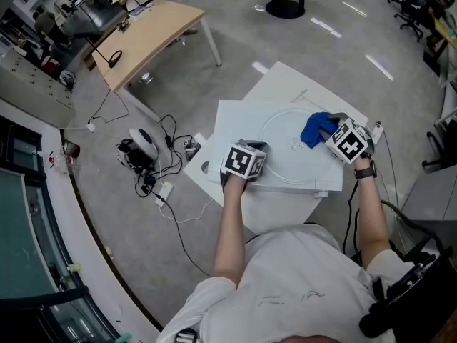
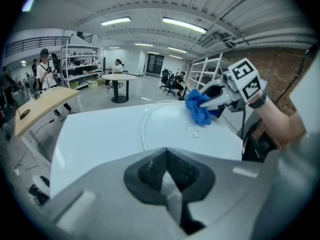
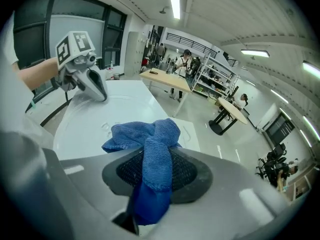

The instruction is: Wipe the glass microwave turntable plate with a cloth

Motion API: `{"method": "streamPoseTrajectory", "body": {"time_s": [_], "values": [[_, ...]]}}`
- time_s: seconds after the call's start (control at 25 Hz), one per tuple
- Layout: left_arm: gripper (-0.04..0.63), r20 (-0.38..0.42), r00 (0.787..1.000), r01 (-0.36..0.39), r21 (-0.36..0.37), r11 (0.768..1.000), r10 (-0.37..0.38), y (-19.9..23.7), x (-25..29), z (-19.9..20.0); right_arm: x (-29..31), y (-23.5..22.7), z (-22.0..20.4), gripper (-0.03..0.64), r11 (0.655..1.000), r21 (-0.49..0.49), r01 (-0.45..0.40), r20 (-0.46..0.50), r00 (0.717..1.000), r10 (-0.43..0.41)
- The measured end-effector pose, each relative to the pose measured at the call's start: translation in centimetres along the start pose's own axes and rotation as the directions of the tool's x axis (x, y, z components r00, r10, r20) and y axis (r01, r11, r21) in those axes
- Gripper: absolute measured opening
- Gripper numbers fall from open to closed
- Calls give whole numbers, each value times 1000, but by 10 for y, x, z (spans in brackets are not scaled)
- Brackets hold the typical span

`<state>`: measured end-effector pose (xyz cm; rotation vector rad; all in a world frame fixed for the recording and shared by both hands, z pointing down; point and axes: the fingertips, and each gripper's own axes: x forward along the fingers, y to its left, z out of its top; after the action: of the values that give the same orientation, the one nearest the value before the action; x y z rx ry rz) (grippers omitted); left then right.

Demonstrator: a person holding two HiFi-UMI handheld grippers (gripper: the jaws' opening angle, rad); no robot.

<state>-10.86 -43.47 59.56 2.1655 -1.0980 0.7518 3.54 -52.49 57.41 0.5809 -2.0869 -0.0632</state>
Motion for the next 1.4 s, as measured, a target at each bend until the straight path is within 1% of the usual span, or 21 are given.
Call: {"method": "streamPoseTrajectory", "body": {"time_s": [0.16,0.28,0.44,0.56,0.68,0.76,0.84,0.92,1.04,1.4], "values": [[0,-4,1000,11,-5,1000,-11,1,0,1,-23,23,-26,129,997,60,-46,2,999,46],[0,-4,1000,10,-6,1000,-10,2,0,1,-35,46,-31,129,992,80,-97,13,995,96],[0,-4,1000,10,-8,1000,-10,0,-3,3,-45,86,-22,129,981,61,-185,42,982,183],[0,-4,1000,-13,-13,1000,12,4,-8,6,-42,117,-4,129,968,34,-250,88,965,246],[0,-9,1000,11,-19,1000,-11,2,-4,2,-33,141,15,129,954,9,-298,128,947,295],[0,-10,1000,12,-18,1000,-13,1,-4,2,-29,152,27,130,951,-34,-307,129,942,309],[0,-9,1000,-9,-20,1000,9,4,-8,3,-25,157,42,130,948,-87,-307,119,941,316],[0,-7,1000,-4,-18,1000,4,2,-7,4,-17,159,54,132,947,-116,-301,121,942,314],[0,-9,1000,22,-14,1000,-22,-2,0,3,-3,155,68,133,953,-125,-278,150,944,295],[0,-13,1000,26,-11,1000,-26,-1,-1,3,26,127,93,135,960,-157,-232,159,953,257]]}}
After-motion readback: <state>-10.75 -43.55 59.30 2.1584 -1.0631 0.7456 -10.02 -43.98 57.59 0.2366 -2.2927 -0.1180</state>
